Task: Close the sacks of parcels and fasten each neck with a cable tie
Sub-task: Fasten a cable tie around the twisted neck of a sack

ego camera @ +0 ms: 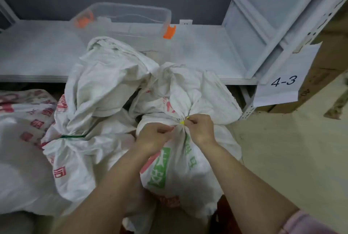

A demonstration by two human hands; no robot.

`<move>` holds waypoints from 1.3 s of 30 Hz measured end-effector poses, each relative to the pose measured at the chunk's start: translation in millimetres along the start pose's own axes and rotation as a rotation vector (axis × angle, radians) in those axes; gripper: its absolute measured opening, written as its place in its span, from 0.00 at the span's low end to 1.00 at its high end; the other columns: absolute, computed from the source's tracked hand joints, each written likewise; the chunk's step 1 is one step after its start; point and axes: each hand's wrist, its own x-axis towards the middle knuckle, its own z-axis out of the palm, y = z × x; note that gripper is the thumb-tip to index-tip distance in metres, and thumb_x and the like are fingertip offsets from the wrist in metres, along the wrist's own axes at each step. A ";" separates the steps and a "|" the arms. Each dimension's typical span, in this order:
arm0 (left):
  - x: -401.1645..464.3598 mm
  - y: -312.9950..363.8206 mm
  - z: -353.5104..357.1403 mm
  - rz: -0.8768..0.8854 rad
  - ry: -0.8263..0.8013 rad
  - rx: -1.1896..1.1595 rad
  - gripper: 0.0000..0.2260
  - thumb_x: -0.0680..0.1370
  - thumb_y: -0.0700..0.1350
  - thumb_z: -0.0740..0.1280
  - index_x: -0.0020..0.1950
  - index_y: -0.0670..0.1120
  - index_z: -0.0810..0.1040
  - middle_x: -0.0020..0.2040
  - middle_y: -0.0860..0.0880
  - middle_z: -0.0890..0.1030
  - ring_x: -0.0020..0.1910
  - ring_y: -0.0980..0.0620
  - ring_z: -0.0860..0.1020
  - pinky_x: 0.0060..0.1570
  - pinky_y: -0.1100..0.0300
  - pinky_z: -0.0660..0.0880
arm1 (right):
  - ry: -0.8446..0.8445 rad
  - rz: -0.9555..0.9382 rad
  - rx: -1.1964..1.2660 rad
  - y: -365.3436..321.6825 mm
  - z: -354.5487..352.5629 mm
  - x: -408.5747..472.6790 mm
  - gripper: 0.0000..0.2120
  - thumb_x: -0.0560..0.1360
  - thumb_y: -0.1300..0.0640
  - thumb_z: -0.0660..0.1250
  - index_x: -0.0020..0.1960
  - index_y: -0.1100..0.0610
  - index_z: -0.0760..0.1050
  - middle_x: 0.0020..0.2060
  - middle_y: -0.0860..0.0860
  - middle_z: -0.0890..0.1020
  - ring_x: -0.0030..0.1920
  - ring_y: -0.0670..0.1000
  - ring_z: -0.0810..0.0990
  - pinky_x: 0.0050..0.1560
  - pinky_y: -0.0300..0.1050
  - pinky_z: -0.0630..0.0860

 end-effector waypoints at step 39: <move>33.4 -2.7 41.3 -0.025 0.222 0.159 0.22 0.75 0.46 0.71 0.24 0.43 0.66 0.25 0.47 0.70 0.25 0.53 0.66 0.28 0.59 0.64 | -0.075 -0.014 -0.300 -1.7 -15.7 -18.0 0.18 0.68 0.66 0.62 0.24 0.55 0.60 0.23 0.49 0.63 0.27 0.50 0.62 0.26 0.41 0.57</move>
